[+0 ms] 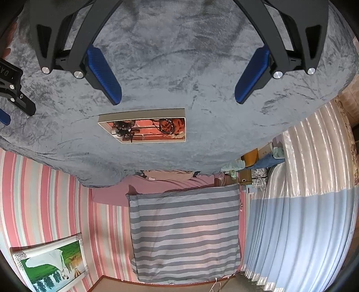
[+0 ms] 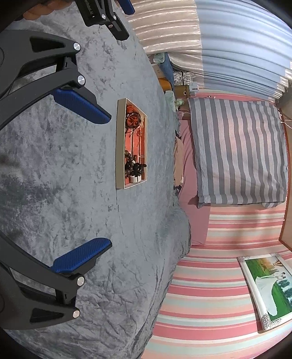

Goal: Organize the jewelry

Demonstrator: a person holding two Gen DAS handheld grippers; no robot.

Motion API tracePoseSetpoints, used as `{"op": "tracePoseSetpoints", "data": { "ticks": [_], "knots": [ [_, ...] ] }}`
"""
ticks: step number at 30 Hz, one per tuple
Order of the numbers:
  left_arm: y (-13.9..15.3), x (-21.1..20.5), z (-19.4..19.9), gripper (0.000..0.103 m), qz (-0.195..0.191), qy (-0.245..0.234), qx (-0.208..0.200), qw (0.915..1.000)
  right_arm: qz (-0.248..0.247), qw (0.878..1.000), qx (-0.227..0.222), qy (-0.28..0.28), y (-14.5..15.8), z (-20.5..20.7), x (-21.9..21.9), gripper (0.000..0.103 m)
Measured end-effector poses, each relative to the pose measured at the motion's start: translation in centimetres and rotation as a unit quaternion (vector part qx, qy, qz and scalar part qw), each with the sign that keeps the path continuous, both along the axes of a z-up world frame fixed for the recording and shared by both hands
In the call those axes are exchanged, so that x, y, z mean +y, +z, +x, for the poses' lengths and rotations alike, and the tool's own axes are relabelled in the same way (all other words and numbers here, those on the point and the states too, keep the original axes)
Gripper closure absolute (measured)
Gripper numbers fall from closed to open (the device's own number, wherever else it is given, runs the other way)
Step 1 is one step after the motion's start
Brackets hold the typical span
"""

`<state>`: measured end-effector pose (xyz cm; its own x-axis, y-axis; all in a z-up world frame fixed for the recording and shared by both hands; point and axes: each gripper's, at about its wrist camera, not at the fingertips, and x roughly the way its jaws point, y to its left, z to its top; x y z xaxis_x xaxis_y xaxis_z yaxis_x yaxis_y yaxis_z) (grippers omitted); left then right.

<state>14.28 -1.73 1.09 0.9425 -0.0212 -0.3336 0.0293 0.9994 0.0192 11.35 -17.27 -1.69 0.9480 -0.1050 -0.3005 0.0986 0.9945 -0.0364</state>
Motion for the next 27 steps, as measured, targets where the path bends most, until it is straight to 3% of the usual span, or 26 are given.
{"op": "tracePoseSetpoints", "data": {
  "ticks": [27],
  "knots": [
    [-0.09,0.08,0.04,0.005,0.0,0.002,0.0,1.0,0.002,1.0,-0.001,0.0,0.03,-0.11,-0.04,0.004]
  ]
}}
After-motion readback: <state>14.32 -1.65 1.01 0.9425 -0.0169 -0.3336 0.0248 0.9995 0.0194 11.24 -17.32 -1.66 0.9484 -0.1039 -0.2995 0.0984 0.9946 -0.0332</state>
